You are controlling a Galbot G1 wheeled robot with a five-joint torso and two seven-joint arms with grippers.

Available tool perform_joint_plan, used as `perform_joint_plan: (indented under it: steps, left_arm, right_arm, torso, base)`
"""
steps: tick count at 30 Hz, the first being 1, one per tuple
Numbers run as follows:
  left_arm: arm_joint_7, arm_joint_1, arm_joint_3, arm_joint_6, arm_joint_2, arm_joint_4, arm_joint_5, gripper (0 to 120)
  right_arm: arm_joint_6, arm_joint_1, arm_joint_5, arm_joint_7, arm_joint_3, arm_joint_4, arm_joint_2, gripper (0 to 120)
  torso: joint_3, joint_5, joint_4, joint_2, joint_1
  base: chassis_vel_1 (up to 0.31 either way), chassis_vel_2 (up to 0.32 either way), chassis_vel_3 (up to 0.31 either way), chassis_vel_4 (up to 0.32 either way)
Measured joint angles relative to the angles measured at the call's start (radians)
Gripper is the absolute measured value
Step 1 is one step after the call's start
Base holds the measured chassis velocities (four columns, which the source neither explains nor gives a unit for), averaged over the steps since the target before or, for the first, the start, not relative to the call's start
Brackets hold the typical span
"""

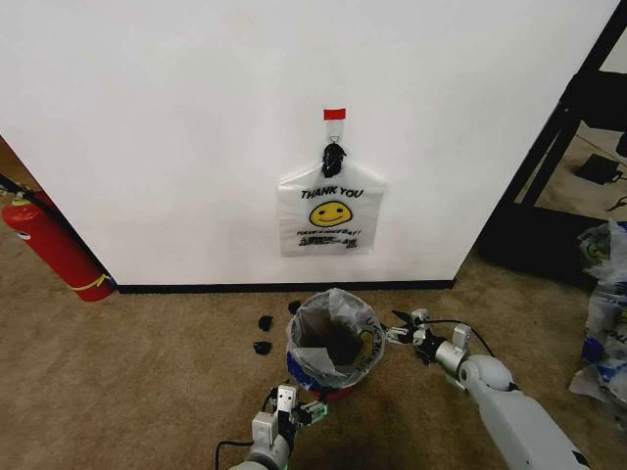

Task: Pick up the garbage bag from the wall and place it over the trash bin.

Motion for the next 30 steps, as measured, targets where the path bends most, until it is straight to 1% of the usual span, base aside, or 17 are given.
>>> perform_joint_plan:
  steps: [10, 11, 12, 13, 14, 15, 16, 18, 19, 21, 22, 23, 24, 25, 26, 29, 30]
  left_arm:
    - [0.000, 0.000, 0.000, -0.001, 0.000, 0.000, 0.000, 100]
    - [0.000, 0.004, -0.002, -0.004, 0.004, 0.001, 0.000, 100]
    - [-0.001, 0.006, -0.004, -0.005, 0.005, 0.001, 0.000, 100]
    - [0.000, 0.007, -0.004, -0.005, 0.004, -0.001, 0.000, 100]
    - [0.000, 0.008, -0.004, -0.005, 0.005, -0.002, 0.000, 100]
    - [0.000, 0.008, -0.004, -0.005, 0.005, -0.002, 0.000, 100]
    - [-0.001, 0.012, -0.006, -0.005, 0.008, -0.005, 0.000, 100]
    - [-0.002, 0.013, -0.007, -0.005, 0.008, -0.008, 0.000, 100]
    - [-0.002, 0.019, -0.008, -0.005, 0.008, -0.015, 0.001, 100]
    - [-0.003, 0.023, -0.009, -0.005, 0.010, -0.018, 0.003, 100]
    - [-0.003, 0.023, -0.009, -0.005, 0.010, -0.019, 0.004, 100]
    - [-0.003, 0.023, -0.009, -0.005, 0.010, -0.019, 0.004, 100]
    - [-0.003, 0.025, -0.009, -0.005, 0.010, -0.019, 0.005, 100]
    - [-0.003, 0.026, -0.009, -0.005, 0.010, -0.020, 0.005, 100]
    - [-0.003, 0.027, -0.009, -0.006, 0.009, -0.021, 0.006, 100]
    - [-0.003, 0.028, -0.009, -0.006, 0.008, -0.024, 0.007, 100]
    - [-0.003, 0.028, -0.009, -0.006, 0.008, -0.024, 0.007, 100]
  right_arm:
    - [0.001, 0.000, 0.001, 0.000, 0.001, 0.001, 0.000, 100]
    - [0.145, 0.008, -0.125, -0.165, 0.037, -0.013, -0.020, 100]
    - [0.199, 0.013, -0.169, -0.228, 0.057, -0.018, -0.033, 100]
    - [0.228, 0.013, -0.193, -0.264, 0.063, -0.020, -0.038, 100]
    - [0.233, 0.012, -0.197, -0.271, 0.064, -0.021, -0.039, 100]
    - [0.233, 0.012, -0.197, -0.271, 0.064, -0.021, -0.039, 100]
    - [0.238, 0.011, -0.202, -0.279, 0.066, -0.023, -0.041, 100]
    - [0.241, 0.010, -0.204, -0.282, 0.066, -0.023, -0.042, 100]
    - [0.245, 0.007, -0.205, -0.285, 0.069, -0.022, -0.047, 100]
    - [0.254, 0.004, -0.205, -0.278, 0.068, -0.022, -0.047, 100]
    - [0.262, 0.004, -0.204, -0.269, 0.066, -0.022, -0.047, 100]
    - [0.262, 0.004, -0.204, -0.269, 0.066, -0.022, -0.047, 100]
    - [0.280, 0.004, -0.204, -0.251, 0.061, -0.022, -0.047, 100]
    - [0.291, 0.004, -0.205, -0.242, 0.057, -0.022, -0.047, 100]
    - [0.323, 0.006, -0.212, -0.225, 0.048, -0.024, -0.043, 100]
    - [0.388, 0.016, -0.221, -0.211, 0.035, -0.041, -0.032, 100]
    - [0.388, 0.016, -0.221, -0.211, 0.035, -0.041, -0.032, 100]
  torso:
    - [0.000, 0.0000, 0.0000, 0.000, 0.000]
    - [0.000, 0.0019, 0.0005, 0.000, 0.000]
    - [0.000, -0.0011, 0.0000, 0.000, 0.000]
    - [0.000, -0.0018, -0.0007, 0.000, 0.000]
    - [0.000, -0.0009, -0.0007, 0.000, 0.000]
    - [0.000, -0.0009, -0.0007, 0.000, 0.000]
    - [0.000, 0.0024, -0.0001, 0.000, 0.000]
    - [0.000, 0.0023, 0.0002, 0.000, 0.000]
    - [0.000, -0.0012, 0.0001, 0.000, 0.000]
    - [0.000, 0.0014, 0.0000, 0.000, 0.000]
    - [0.000, 0.0005, 0.0000, 0.000, 0.000]
    - [0.000, 0.0005, 0.0000, 0.000, 0.000]
    - [0.000, -0.0009, 0.0000, 0.000, 0.000]
    - [0.000, -0.0007, -0.0001, 0.000, 0.000]
    - [0.000, 0.0005, 0.0001, 0.000, 0.000]
    - [0.000, -0.0002, 0.0000, 0.000, 0.000]
    - [0.000, -0.0002, 0.0000, 0.000, 0.000]
  base:
    - [0.000, 0.000, 0.000, 0.000]
    - [0.000, 0.000, 0.000, 0.000]
    - [0.000, 0.000, 0.000, 0.000]
    - [0.000, 0.000, 0.000, 0.000]
    - [0.000, 0.000, 0.000, 0.000]
    - [0.000, 0.000, 0.000, 0.000]
    - [0.000, 0.000, 0.000, 0.000]
    - [0.000, 0.000, 0.000, 0.000]
    - [0.000, 0.000, 0.000, 0.000]
    - [0.000, 0.000, 0.000, 0.000]
    - [0.000, 0.000, 0.000, 0.000]
    - [0.000, 0.000, 0.000, 0.000]
    - [0.000, 0.000, 0.000, 0.000]
    - [0.000, 0.000, 0.000, 0.000]
    - [0.000, 0.000, 0.000, 0.000]
    - [0.000, 0.000, 0.000, 0.000]
    - [0.000, 0.000, 0.000, 0.000]
